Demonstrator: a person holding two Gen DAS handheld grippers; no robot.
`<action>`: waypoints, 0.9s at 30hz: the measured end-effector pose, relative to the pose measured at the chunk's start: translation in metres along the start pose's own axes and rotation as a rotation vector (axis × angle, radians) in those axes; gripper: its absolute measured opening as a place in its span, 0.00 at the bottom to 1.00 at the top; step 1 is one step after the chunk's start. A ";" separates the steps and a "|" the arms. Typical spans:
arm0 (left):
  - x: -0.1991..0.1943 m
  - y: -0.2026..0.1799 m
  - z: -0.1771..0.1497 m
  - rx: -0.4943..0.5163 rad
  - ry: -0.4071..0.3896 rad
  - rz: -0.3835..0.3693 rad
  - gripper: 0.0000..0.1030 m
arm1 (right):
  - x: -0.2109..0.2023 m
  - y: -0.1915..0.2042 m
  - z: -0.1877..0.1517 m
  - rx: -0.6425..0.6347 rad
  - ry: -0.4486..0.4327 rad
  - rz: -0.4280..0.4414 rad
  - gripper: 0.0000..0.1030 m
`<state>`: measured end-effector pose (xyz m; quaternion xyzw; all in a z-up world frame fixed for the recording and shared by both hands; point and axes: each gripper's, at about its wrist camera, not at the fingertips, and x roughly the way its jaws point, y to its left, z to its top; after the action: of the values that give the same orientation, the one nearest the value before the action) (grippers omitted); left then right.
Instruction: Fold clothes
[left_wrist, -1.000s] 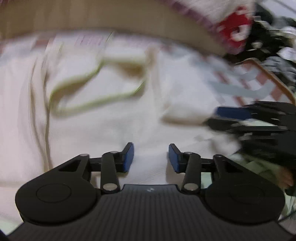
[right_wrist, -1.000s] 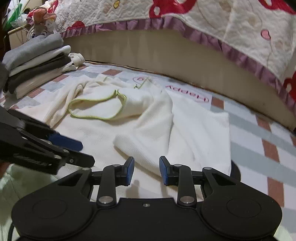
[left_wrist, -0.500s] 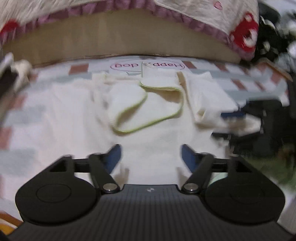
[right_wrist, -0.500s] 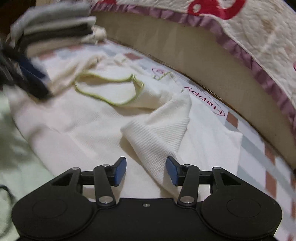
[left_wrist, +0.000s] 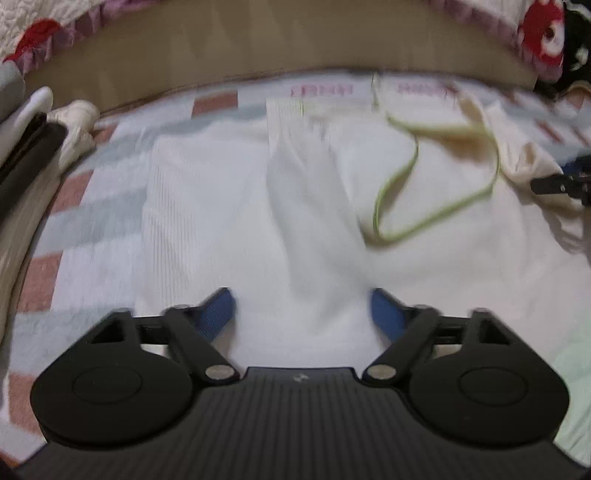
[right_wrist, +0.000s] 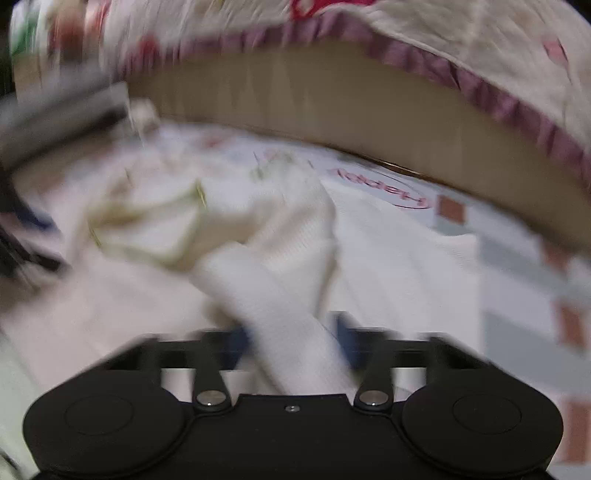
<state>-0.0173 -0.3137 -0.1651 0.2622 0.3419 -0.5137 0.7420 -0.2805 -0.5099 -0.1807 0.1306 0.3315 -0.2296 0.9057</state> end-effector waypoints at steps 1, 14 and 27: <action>0.005 0.001 0.004 0.049 0.000 0.021 0.12 | -0.004 -0.006 0.002 0.043 -0.028 0.005 0.11; 0.022 0.106 0.039 -0.273 -0.100 0.066 0.14 | 0.009 -0.097 0.014 0.299 -0.014 -0.294 0.11; -0.018 0.072 0.026 -0.045 -0.036 -0.134 0.91 | 0.029 -0.118 -0.002 0.453 -0.002 -0.159 0.28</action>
<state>0.0526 -0.2978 -0.1319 0.2127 0.3569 -0.5591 0.7175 -0.3213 -0.6205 -0.2111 0.3038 0.2798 -0.3686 0.8328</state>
